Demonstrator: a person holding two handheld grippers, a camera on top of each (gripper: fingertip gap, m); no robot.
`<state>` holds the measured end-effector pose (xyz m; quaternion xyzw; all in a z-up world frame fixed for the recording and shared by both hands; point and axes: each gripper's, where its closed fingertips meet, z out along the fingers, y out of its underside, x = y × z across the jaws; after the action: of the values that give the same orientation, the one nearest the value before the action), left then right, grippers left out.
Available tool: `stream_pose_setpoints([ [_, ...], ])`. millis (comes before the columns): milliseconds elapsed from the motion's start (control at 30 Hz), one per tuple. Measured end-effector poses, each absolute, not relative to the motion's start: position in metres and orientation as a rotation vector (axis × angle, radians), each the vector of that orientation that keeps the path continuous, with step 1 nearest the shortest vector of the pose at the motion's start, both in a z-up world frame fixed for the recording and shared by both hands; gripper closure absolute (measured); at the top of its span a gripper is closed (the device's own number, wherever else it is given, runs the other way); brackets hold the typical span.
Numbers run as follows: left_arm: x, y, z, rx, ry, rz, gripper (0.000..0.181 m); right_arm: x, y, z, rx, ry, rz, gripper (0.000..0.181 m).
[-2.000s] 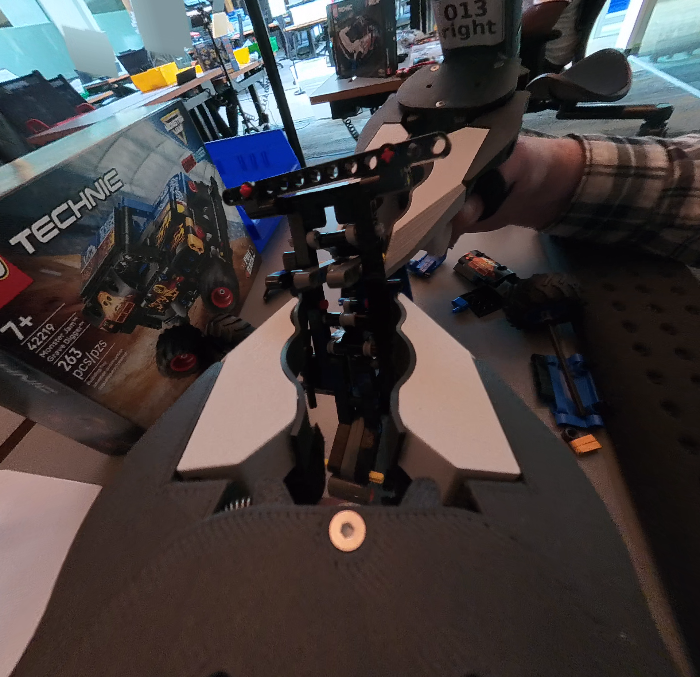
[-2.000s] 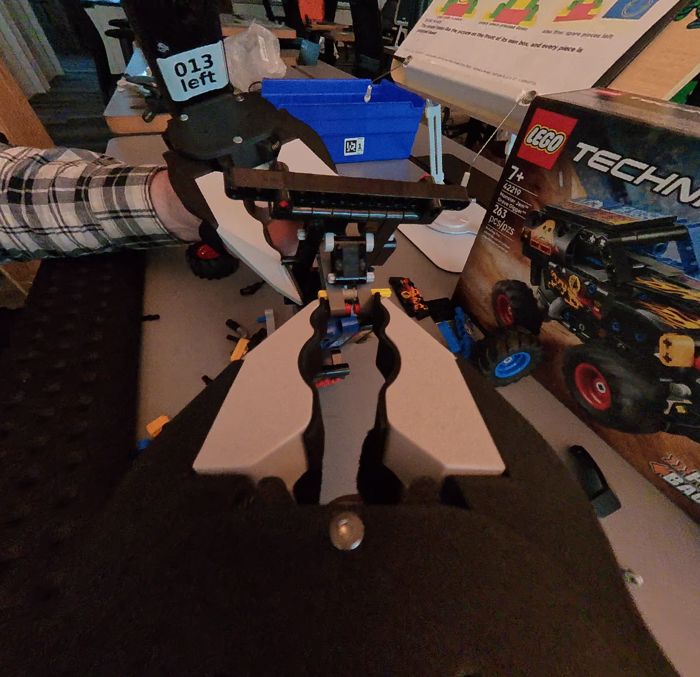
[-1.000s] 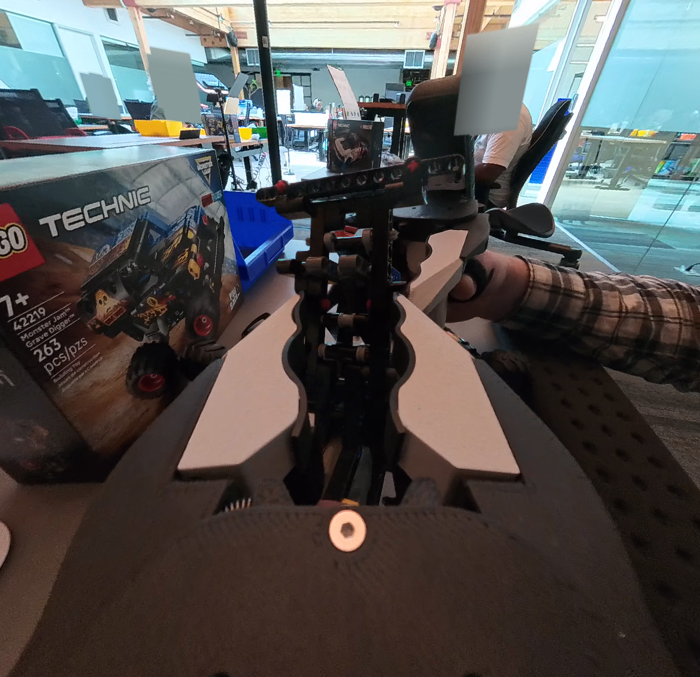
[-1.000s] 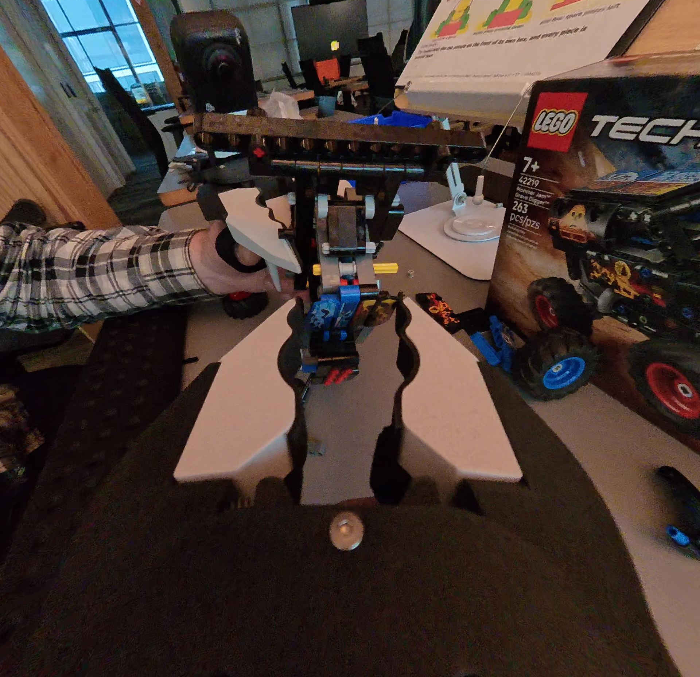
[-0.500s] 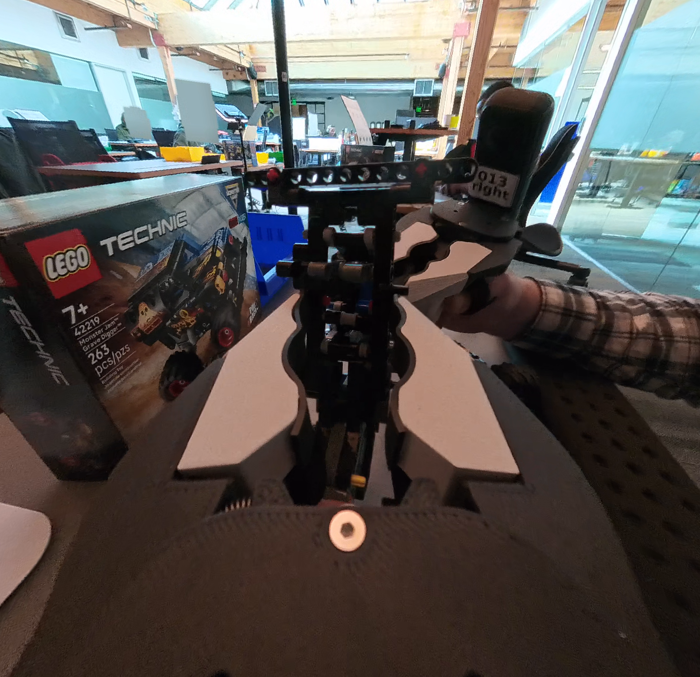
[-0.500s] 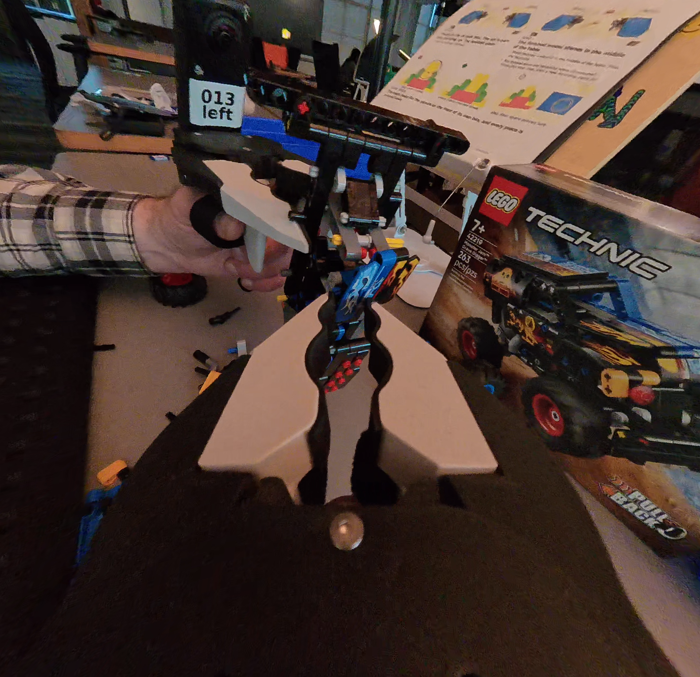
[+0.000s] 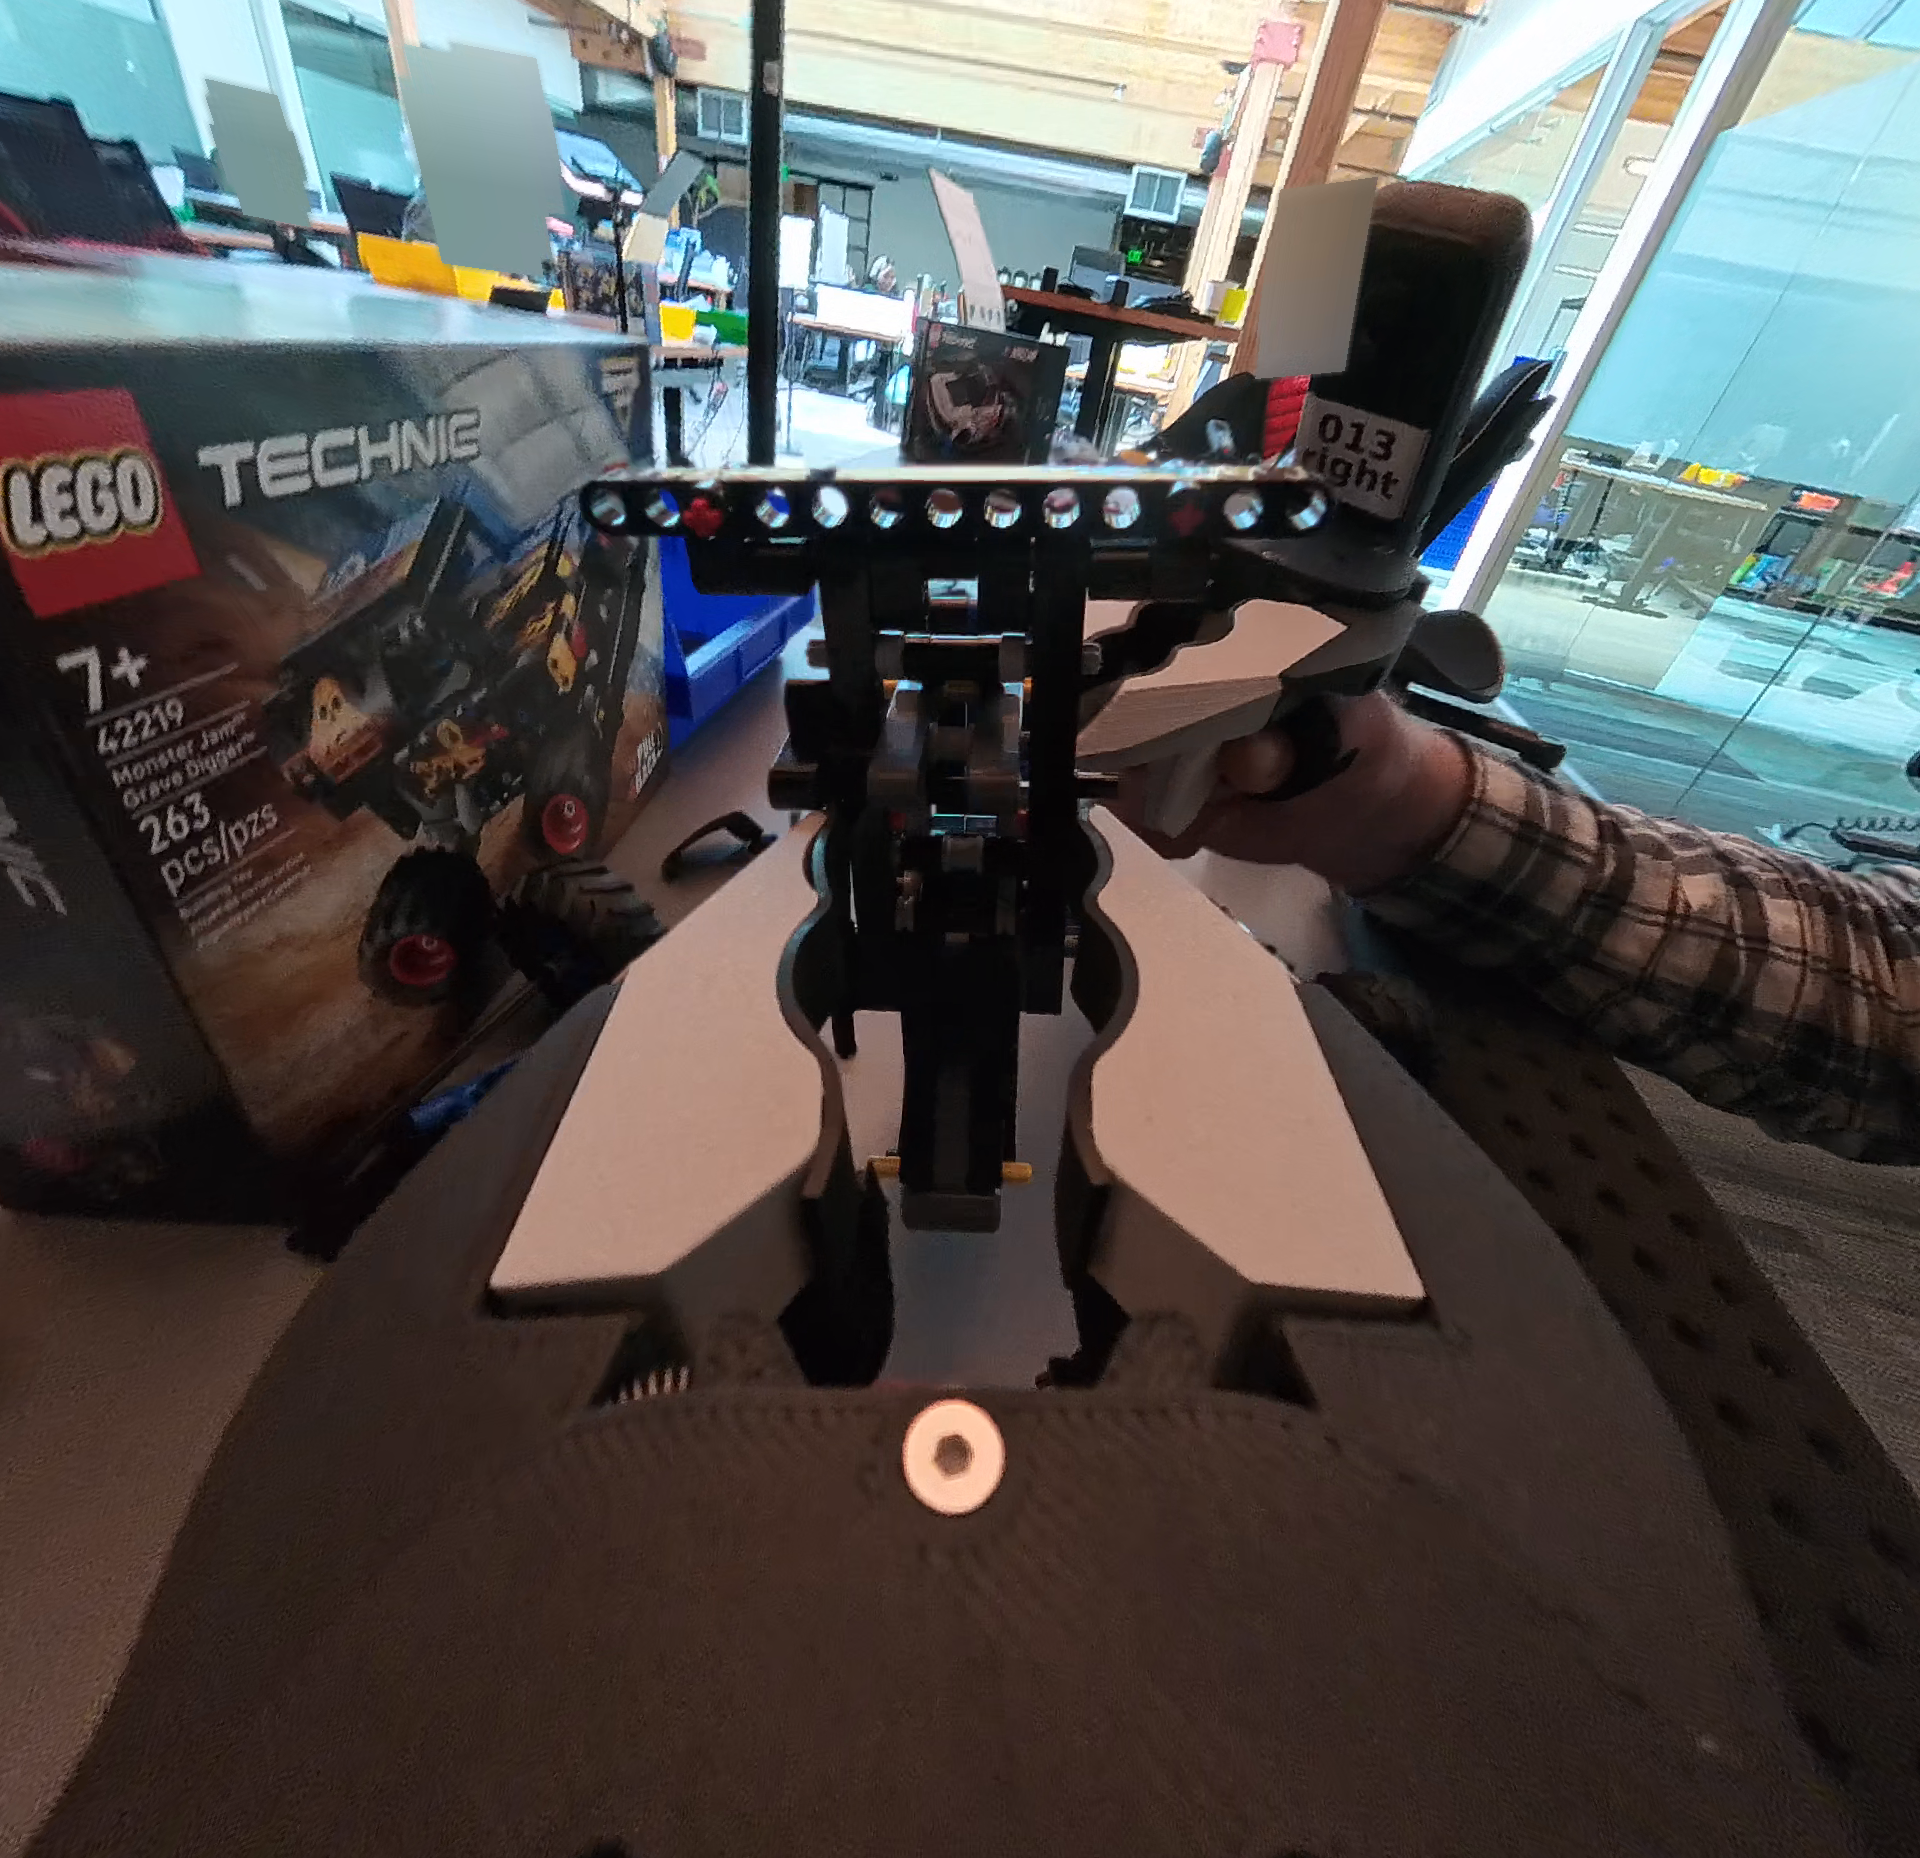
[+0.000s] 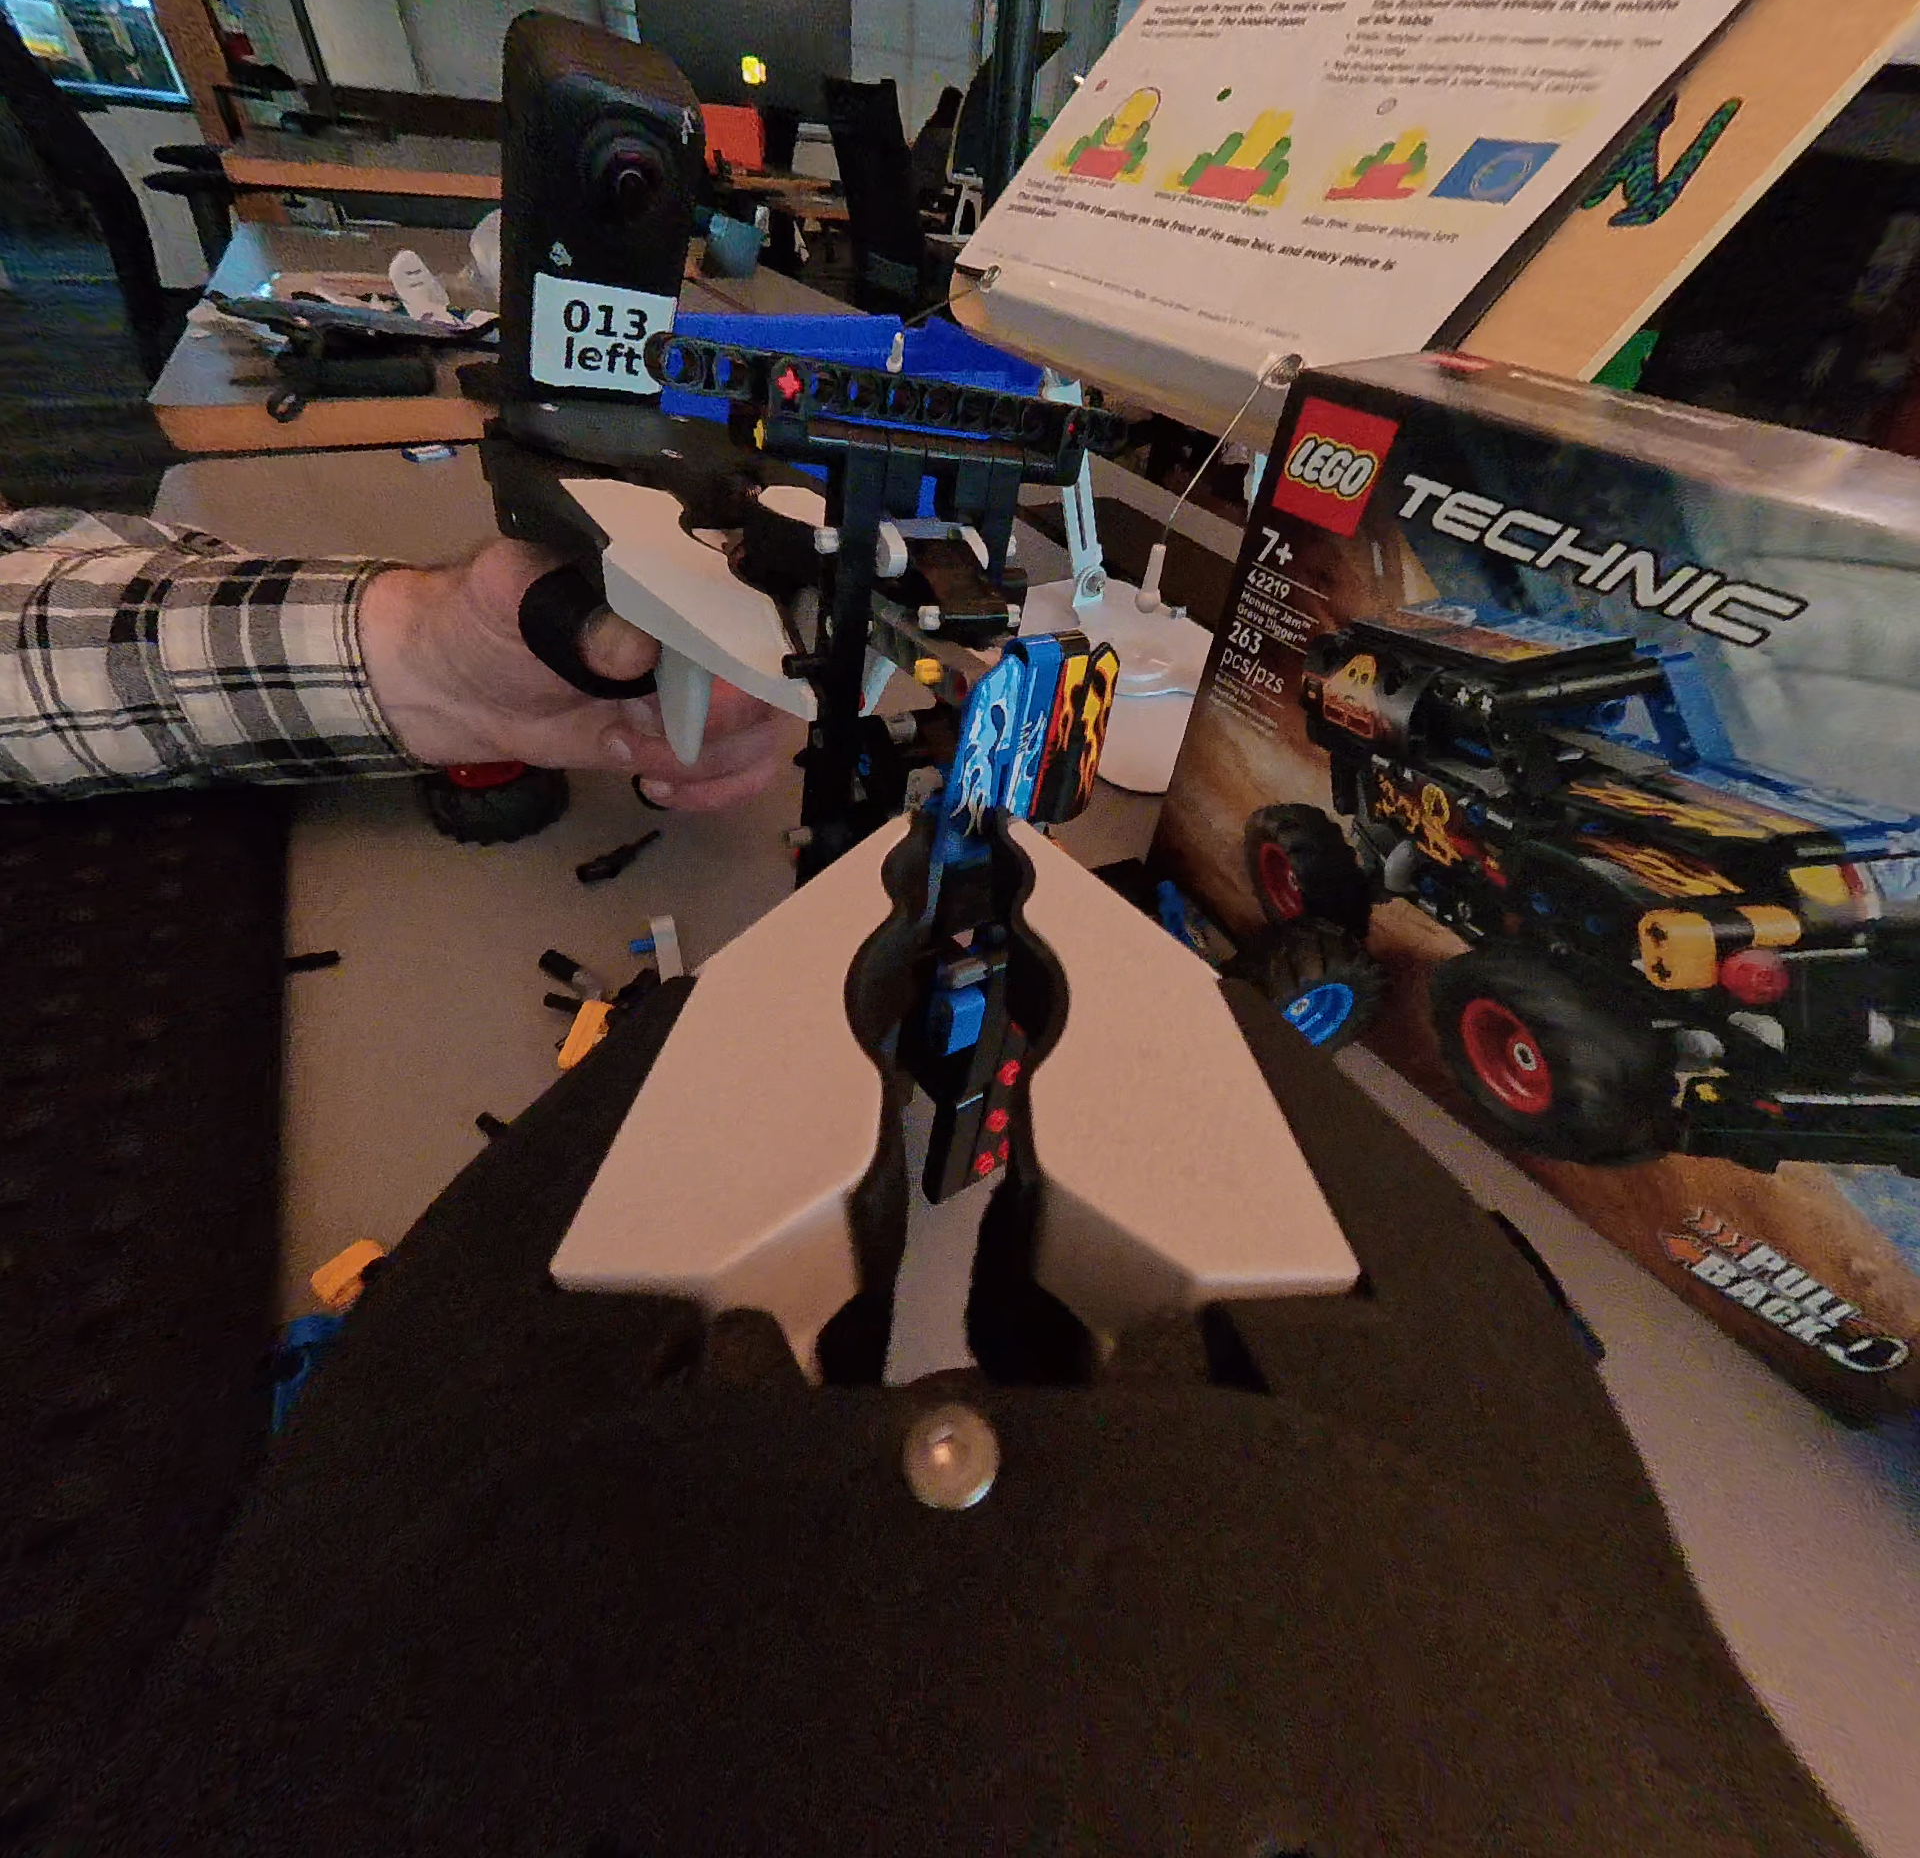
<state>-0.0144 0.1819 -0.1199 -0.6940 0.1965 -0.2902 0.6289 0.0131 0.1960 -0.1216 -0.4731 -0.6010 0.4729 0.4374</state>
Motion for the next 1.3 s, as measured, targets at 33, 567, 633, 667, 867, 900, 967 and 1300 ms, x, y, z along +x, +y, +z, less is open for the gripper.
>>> stream_pose_setpoints([
  [33,-0.018,0.185,-0.124,-1.615,0.425,-0.654,0.143,0.014,0.198,-0.125,-1.2,-1.502,1.181,0.177],
  [567,-0.038,0.197,-0.137,-1.692,0.283,-0.563,0.143,-0.007,0.216,-0.199,-1.548,-1.591,1.015,0.167],
  [633,-0.037,0.196,-0.134,-1.684,0.28,-0.581,0.143,-0.009,0.222,-0.191,-1.549,-1.515,1.065,0.165],
  [667,-0.037,0.194,-0.133,-1.683,0.287,-0.585,0.143,-0.008,0.223,-0.188,-1.561,-1.484,1.112,0.166],
  [867,-0.028,0.169,-0.139,-1.72,0.573,-0.607,0.153,-0.001,0.231,-0.176,-1.469,-1.484,1.037,0.177],
  [900,-0.034,0.166,-0.144,-1.74,0.595,-0.599,0.164,0.0,0.23,-0.17,-1.424,-1.49,1.033,0.177],
  [967,-0.053,0.166,-0.14,-1.725,0.534,-0.599,0.142,0.003,0.224,-0.158,-1.36,-1.482,1.075,0.177],
  [1300,-0.031,0.174,-0.155,-1.713,0.61,-0.589,0.15,0.002,0.185,-0.132,-1.14,-1.534,1.226,0.177],
])
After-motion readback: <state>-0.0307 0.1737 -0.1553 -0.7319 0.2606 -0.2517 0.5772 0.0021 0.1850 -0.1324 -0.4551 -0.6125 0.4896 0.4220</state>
